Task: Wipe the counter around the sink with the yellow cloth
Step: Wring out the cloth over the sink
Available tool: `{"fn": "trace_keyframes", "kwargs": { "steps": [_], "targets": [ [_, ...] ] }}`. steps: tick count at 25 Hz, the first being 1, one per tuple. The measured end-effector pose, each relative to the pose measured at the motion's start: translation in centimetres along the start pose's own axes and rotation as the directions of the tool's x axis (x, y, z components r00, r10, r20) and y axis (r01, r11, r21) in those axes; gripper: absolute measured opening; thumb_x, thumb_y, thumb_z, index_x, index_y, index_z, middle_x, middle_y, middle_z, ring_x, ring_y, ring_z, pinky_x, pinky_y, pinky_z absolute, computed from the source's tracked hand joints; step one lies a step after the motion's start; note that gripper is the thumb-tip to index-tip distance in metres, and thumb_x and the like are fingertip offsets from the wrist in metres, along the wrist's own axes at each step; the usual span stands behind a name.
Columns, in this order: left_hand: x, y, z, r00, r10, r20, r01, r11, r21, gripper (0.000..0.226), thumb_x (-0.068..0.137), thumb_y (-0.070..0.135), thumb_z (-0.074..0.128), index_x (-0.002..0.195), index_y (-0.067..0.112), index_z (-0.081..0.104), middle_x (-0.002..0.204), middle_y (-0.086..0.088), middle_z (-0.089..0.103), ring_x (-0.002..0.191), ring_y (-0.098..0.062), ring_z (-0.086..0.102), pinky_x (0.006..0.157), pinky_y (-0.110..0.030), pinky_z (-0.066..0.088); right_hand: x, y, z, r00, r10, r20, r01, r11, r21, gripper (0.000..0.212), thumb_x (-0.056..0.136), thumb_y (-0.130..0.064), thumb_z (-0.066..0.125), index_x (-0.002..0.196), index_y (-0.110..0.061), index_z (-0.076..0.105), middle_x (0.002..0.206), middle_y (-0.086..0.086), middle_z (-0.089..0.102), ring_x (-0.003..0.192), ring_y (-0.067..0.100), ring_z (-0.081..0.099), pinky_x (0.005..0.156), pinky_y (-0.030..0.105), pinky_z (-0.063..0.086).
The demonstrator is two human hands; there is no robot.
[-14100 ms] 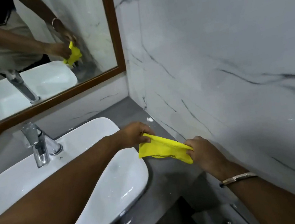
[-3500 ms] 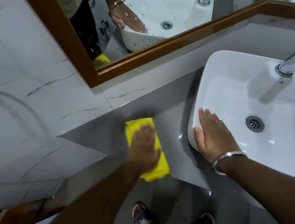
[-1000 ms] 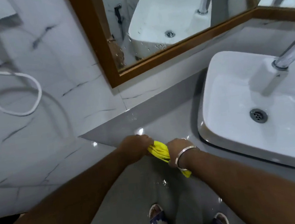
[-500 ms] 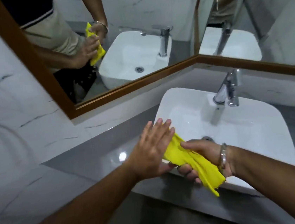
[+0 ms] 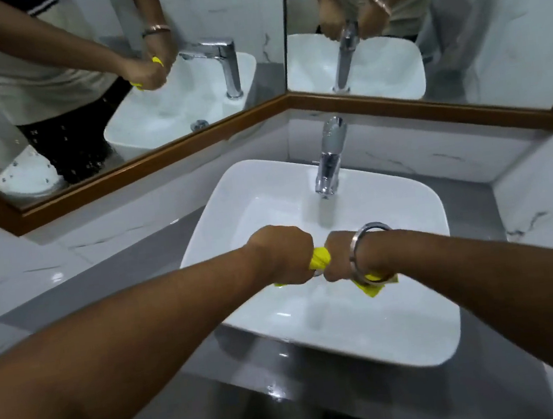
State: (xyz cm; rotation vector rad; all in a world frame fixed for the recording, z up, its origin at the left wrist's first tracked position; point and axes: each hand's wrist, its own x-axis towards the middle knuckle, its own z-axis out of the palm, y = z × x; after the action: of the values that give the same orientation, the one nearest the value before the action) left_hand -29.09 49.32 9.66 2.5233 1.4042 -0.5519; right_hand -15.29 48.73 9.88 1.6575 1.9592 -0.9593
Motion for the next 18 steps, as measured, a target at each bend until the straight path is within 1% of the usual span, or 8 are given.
{"fn": "trace_keyframes", "kwargs": {
  "steps": [2, 4, 6, 7, 9, 14, 16, 18],
  "targets": [
    [1.3, 0.9, 1.1, 0.994, -0.056, 0.092, 0.069, 0.986, -0.149, 0.033, 0.086, 0.038, 0.051, 0.059, 0.020, 0.045, 0.057, 0.006, 0.050, 0.061, -0.021, 0.052, 0.057, -0.028, 0.040, 1.3, 1.5, 1.3, 0.953, -0.169, -0.252, 0.108, 0.965, -0.239, 0.012, 0.077, -0.029, 0.056, 0.077, -0.018, 0.061, 0.073, 0.002, 0.062, 0.070, 0.027, 0.061, 0.064, 0.030, 0.049],
    [2.5, 1.5, 2.9, 0.986, -0.050, 0.158, 0.105, 0.928, -0.358, 0.028, 0.084, 0.030, 0.052, 0.060, 0.016, 0.051, 0.058, 0.002, 0.057, 0.060, -0.021, 0.055, 0.051, -0.024, 0.039, 3.0, 3.7, 2.6, 0.856, -0.375, -0.357, 0.210, 0.882, -0.423, 0.018, 0.080, -0.027, 0.054, 0.095, -0.021, 0.062, 0.086, 0.005, 0.068, 0.080, 0.031, 0.064, 0.062, 0.030, 0.044],
    [3.1, 2.1, 4.7, 0.963, 0.013, 0.271, 0.158, 0.783, -0.602, 0.025, 0.080, 0.024, 0.054, 0.058, 0.012, 0.054, 0.055, -0.004, 0.060, 0.049, -0.022, 0.053, 0.044, -0.019, 0.036, 5.1, 5.7, 3.9, 0.703, -0.599, -0.383, 0.285, 0.731, -0.620, 0.021, 0.072, -0.023, 0.066, 0.092, -0.019, 0.063, 0.070, 0.005, 0.068, 0.064, 0.033, 0.065, 0.050, 0.029, 0.036],
    [3.3, 2.4, 5.7, 0.942, 0.046, 0.332, 0.208, 0.698, -0.685, 0.028, 0.080, 0.023, 0.054, 0.054, 0.012, 0.053, 0.049, -0.005, 0.056, 0.042, -0.021, 0.047, 0.041, -0.017, 0.033, 5.8, 6.2, 4.4, 0.682, -0.648, -0.338, 0.290, 0.665, -0.689, 0.028, 0.060, -0.021, 0.075, 0.087, -0.020, 0.065, 0.057, 0.003, 0.064, 0.050, 0.030, 0.061, 0.043, 0.026, 0.033],
    [3.5, 2.9, 7.3, 0.909, 0.102, 0.403, 0.269, 0.596, -0.756, 0.041, 0.082, 0.027, 0.054, 0.044, 0.012, 0.049, 0.040, -0.006, 0.047, 0.034, -0.022, 0.038, 0.038, -0.016, 0.029, 6.9, 6.8, 5.1, 0.706, -0.653, -0.274, 0.288, 0.618, -0.731, 0.038, 0.043, -0.015, 0.081, 0.076, -0.023, 0.064, 0.043, 0.000, 0.055, 0.035, 0.025, 0.053, 0.037, 0.020, 0.025],
    [4.4, 2.5, 10.2, 0.903, 0.146, 0.405, 0.308, 0.436, -0.846, 0.046, 0.077, 0.037, 0.057, 0.044, 0.010, 0.041, 0.049, -0.018, 0.040, 0.037, -0.025, 0.034, 0.043, -0.026, 0.025, 9.4, 7.5, 6.6, 0.621, -0.713, -0.326, 0.325, 0.613, -0.720, 0.030, 0.047, -0.011, 0.075, 0.071, -0.023, 0.062, 0.044, -0.001, 0.054, 0.036, 0.024, 0.052, 0.040, 0.019, 0.022],
    [4.1, 2.1, 10.4, 0.906, 0.135, 0.402, 0.314, 0.423, -0.850, 0.046, 0.076, 0.037, 0.058, 0.042, 0.011, 0.041, 0.045, -0.015, 0.040, 0.037, -0.025, 0.035, 0.044, -0.028, 0.025, 9.3, 6.8, 7.0, 0.610, -0.701, -0.369, 0.324, 0.645, -0.692, 0.030, 0.049, -0.011, 0.074, 0.075, -0.022, 0.063, 0.046, 0.000, 0.056, 0.037, 0.025, 0.053, 0.038, 0.021, 0.026],
    [3.3, 1.8, 9.9, 0.907, 0.110, 0.406, 0.308, 0.485, -0.819, 0.046, 0.079, 0.035, 0.059, 0.041, 0.013, 0.047, 0.043, -0.013, 0.045, 0.036, -0.025, 0.038, 0.043, -0.024, 0.028, 8.3, 5.7, 7.0, 0.629, -0.684, -0.368, 0.351, 0.673, -0.651, 0.029, 0.056, -0.015, 0.071, 0.083, -0.020, 0.062, 0.055, 0.001, 0.060, 0.044, 0.029, 0.058, 0.038, 0.024, 0.033]
  ]
}}
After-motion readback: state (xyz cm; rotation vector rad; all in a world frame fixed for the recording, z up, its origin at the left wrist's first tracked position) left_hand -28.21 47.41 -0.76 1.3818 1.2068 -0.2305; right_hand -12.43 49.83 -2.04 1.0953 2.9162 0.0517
